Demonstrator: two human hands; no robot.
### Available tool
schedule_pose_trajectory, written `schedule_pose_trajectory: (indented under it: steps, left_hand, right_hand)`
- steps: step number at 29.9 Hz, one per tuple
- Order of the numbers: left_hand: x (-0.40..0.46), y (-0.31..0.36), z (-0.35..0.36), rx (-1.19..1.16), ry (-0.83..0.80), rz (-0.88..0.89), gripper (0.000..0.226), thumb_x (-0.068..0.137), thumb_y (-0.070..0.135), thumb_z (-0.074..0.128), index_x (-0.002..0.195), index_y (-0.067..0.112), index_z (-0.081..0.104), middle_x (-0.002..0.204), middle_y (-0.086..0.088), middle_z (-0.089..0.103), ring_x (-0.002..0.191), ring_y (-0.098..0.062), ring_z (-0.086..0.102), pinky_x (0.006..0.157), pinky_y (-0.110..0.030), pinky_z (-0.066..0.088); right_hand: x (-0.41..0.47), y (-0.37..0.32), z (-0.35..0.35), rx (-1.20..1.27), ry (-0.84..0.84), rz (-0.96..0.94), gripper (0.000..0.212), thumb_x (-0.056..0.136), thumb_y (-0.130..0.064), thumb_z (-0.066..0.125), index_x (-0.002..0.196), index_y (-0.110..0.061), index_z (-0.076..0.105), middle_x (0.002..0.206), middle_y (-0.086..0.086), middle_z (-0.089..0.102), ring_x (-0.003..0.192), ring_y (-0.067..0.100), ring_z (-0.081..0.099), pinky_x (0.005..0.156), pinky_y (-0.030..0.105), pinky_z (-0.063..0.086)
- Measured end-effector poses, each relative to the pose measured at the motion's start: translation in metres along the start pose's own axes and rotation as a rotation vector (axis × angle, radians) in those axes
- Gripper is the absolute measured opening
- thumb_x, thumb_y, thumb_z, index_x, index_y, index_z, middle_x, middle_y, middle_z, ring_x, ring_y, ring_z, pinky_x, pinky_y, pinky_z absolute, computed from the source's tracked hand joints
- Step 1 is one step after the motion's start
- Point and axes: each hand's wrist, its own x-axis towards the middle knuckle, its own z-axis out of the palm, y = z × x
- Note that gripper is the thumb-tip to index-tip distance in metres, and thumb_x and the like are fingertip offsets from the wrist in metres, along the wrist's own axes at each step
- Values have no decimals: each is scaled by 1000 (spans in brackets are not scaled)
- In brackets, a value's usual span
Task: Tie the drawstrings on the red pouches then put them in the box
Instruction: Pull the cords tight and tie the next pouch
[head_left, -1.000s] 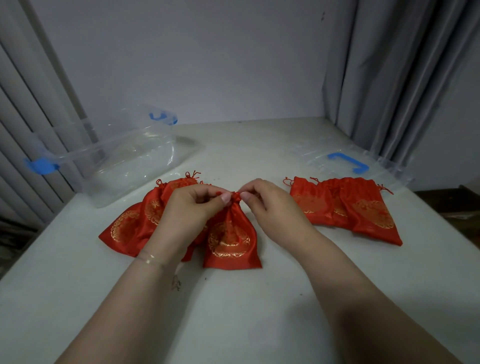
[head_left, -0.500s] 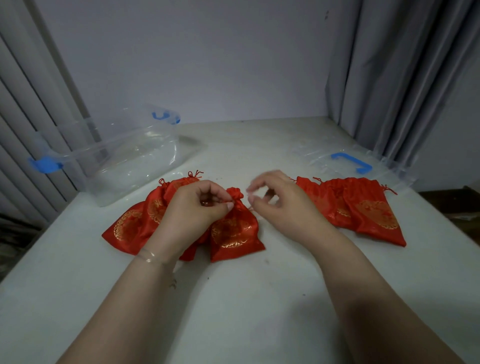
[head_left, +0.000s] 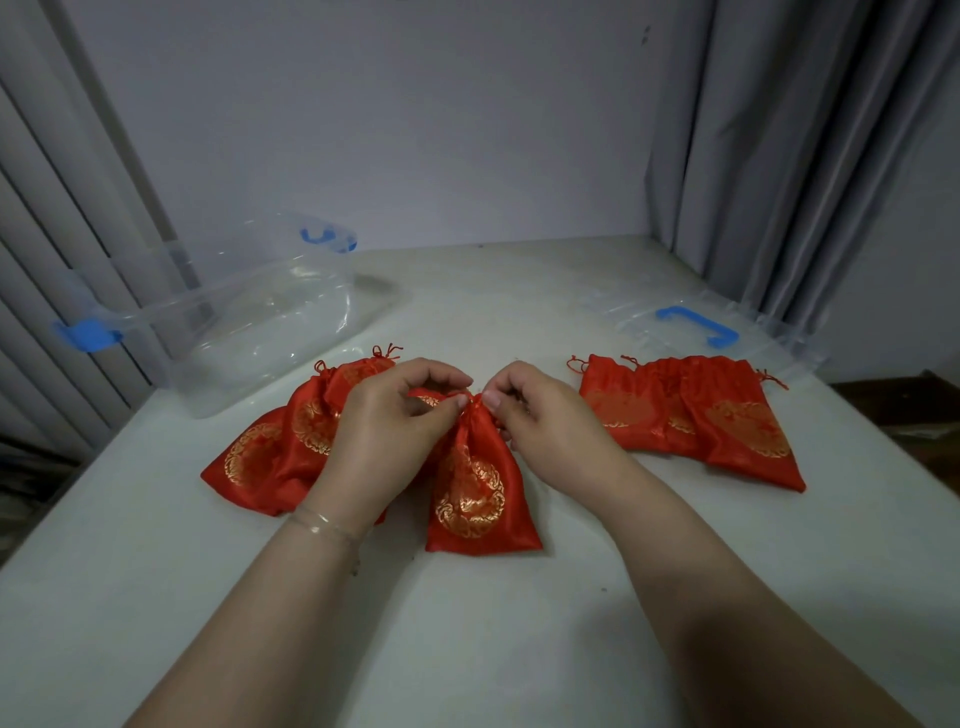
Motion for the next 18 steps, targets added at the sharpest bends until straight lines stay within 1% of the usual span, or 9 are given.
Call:
schedule_pose_trajectory:
  steps: [2,3,5,8,9,11,13,16,18]
  left_hand:
    - [1,-3,-1,72,4,13,16,82,11,71,82,28,71,63,-9,67,49,-17,54,51,-26,45]
    - [1,-4,-1,101,7,24,16,82,12,71,81,29,71,69,-8,69,53,-18,59,54,-28,48]
    - [1,-4,0,174,26,80,15,82,12,70,82,27,71,75,4,70,59,-13,63,60,-30,52]
    - [0,-1,0,294,29,258,12,81,11,70,85,22,71,78,11,68,67,-4,61,65,-26,52]
    - [0,-1,0,328,21,321,11,81,11,70,86,20,71,80,12,68,70,-3,61,67,-25,51]
    - [-1,-2,1,387,17,409,9,82,12,70,89,18,72,81,10,68,74,-3,61,68,-25,50]
    - [-1,-5,1,416,25,450,8,82,13,71,89,16,72,81,9,67,75,-5,61,66,-26,50]
    - [0,-9,2,462,24,471,5,82,18,70,87,16,71,78,9,67,71,-7,61,62,-29,50]
    - [0,-10,2,494,16,464,8,83,25,66,86,19,71,78,11,67,71,-7,61,60,-31,50]
  right_hand:
    - [-1,-1,0,-35,23,-56,9,94,-20,52,85,-22,55,76,-11,58,77,14,60,76,38,51]
    - [-1,-1,1,-44,29,-79,8,94,-20,53,86,-21,55,76,-11,58,76,12,59,74,34,50]
    - [-2,-1,1,-23,35,-59,13,93,-23,54,81,-20,56,72,-11,58,70,6,57,68,26,47]
    - [1,0,-2,61,85,36,32,93,-32,55,67,-11,57,58,-6,51,58,10,49,62,31,42]
    - [3,1,-3,97,90,71,31,92,-30,56,67,-11,59,57,-5,51,57,10,49,62,32,42]
    - [4,1,-6,275,49,140,13,90,-19,60,79,-15,66,63,-4,58,58,5,54,64,27,46]
    - [4,3,-7,434,-43,173,11,90,-8,60,91,-12,69,74,-1,65,63,0,59,66,17,49]
    - [2,4,-12,450,-124,202,14,88,0,59,99,-1,69,82,9,67,69,6,62,70,16,54]
    - [2,2,-15,410,-142,208,15,86,2,61,99,1,68,83,11,66,70,9,62,71,18,54]
